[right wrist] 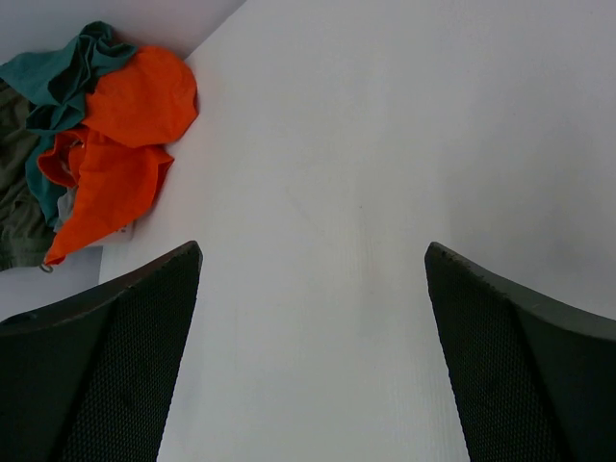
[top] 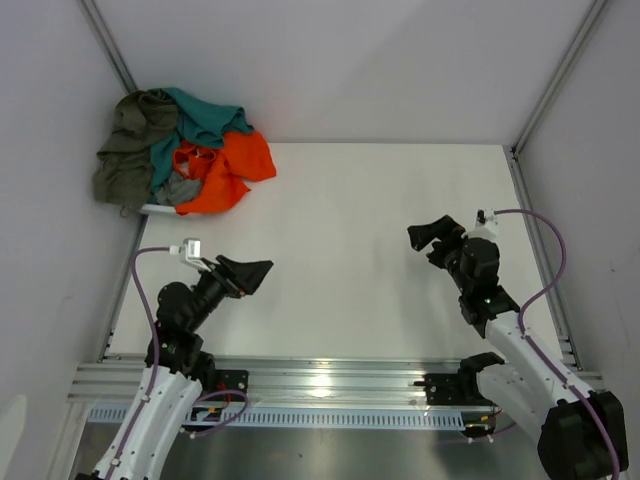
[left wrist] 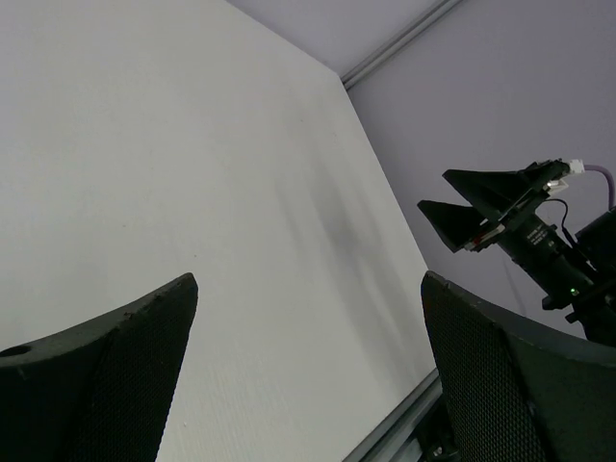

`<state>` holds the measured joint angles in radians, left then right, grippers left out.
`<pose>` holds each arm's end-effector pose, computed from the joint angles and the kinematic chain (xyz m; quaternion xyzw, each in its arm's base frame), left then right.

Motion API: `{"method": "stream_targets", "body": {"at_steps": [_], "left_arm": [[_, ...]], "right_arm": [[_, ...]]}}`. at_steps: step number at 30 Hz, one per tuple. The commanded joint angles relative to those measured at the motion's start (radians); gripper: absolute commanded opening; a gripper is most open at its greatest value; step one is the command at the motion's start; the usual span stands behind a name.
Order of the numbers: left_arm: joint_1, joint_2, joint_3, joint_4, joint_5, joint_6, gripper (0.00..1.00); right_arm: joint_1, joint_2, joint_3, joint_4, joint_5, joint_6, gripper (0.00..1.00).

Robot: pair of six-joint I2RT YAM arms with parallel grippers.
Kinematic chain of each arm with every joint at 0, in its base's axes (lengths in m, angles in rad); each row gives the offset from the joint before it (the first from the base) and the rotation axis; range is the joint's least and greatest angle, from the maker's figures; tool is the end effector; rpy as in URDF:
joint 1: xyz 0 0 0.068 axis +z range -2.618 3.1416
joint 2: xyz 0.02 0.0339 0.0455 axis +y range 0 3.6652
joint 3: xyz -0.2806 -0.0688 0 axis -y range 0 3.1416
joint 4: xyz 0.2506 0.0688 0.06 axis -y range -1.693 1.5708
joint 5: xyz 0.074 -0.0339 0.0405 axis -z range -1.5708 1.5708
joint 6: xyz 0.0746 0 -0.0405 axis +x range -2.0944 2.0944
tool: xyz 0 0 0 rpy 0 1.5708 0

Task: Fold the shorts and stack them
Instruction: Grab the shorts from the pile

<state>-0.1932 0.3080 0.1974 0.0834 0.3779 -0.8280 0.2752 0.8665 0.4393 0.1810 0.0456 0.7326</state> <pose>0.1435 -0.0561 0.2266 -0.0952 0.7096 -0.4522 0.5319 0.2274 0.0607 0.2419 0.1924 0.7647 0.2811 0.5470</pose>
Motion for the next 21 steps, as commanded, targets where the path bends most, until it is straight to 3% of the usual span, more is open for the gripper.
{"method": "stream_targets", "body": {"at_steps": [1,6,10,15,18,19,21], "left_arm": [[0.011,-0.02,0.046,-0.034,-0.043,0.03,0.99],[0.011,-0.049,0.106,-0.216,-0.238,-0.029,0.99],[0.011,-0.011,0.172,-0.327,-0.579,-0.138,0.99],[0.049,0.214,0.258,-0.297,-0.867,-0.247,0.99],[0.11,0.374,0.44,-0.371,-0.924,-0.166,0.99],[0.118,0.472,0.567,-0.396,-0.944,-0.128,1.0],[0.133,0.555,0.638,-0.425,-1.017,0.027,0.99]], "right_arm": [[-0.001,-0.032,-0.01,0.049,0.036,0.002,0.99],[-0.007,-0.046,-0.01,0.021,0.073,0.01,0.99],[-0.007,-0.043,-0.02,0.051,0.039,0.016,0.99],[-0.007,-0.04,-0.028,0.067,0.007,0.018,1.0],[-0.007,-0.04,-0.03,0.078,-0.022,0.014,0.99],[-0.008,-0.04,-0.031,0.083,-0.03,0.019,1.0],[-0.007,-0.04,-0.03,0.092,-0.061,0.018,0.99]]}}
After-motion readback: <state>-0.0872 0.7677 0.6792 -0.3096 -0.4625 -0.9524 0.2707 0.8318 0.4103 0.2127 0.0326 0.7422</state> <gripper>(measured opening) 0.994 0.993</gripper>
